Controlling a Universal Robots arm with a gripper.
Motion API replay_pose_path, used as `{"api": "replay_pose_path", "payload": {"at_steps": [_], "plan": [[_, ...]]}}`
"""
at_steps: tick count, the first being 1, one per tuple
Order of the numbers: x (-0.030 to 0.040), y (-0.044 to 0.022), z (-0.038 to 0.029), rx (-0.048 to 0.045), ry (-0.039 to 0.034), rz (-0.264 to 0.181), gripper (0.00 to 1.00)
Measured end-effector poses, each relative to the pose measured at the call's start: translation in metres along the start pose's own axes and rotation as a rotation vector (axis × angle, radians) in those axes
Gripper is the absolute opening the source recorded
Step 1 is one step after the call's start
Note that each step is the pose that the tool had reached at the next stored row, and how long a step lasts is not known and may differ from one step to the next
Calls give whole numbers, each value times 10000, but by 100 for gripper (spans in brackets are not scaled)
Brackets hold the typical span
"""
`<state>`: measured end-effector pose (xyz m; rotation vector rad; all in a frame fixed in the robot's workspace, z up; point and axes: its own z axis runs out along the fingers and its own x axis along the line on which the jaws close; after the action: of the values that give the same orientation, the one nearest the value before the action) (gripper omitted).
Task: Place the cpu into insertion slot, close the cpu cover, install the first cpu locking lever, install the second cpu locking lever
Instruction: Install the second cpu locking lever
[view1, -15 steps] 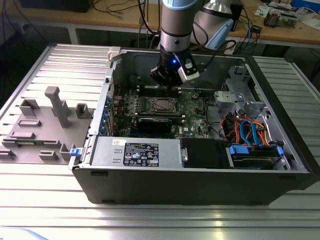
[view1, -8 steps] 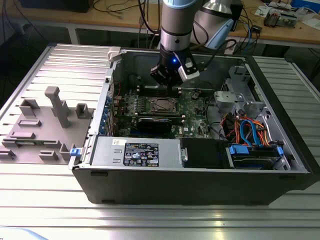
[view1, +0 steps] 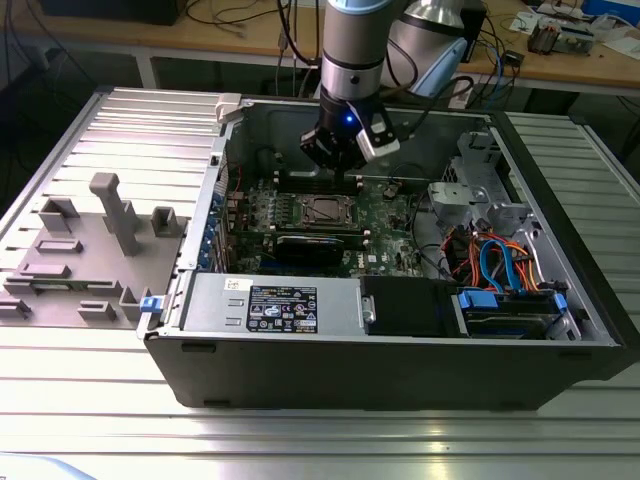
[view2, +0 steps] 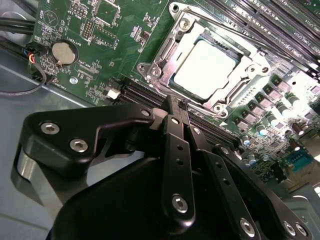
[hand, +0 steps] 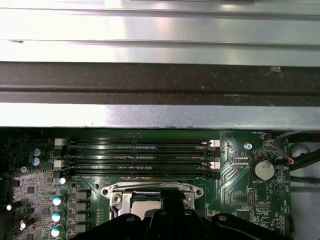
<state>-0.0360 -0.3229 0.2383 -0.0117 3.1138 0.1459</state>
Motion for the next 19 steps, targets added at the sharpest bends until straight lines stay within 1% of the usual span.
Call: {"api": "replay_pose_path", "payload": {"at_steps": [5, 9, 19], "plan": [[0, 2, -18, 1, 0, 0, 11], [-1, 4, -45, 0, 0, 0, 11], [-1, 5, -52, 1, 0, 0, 11]]}}
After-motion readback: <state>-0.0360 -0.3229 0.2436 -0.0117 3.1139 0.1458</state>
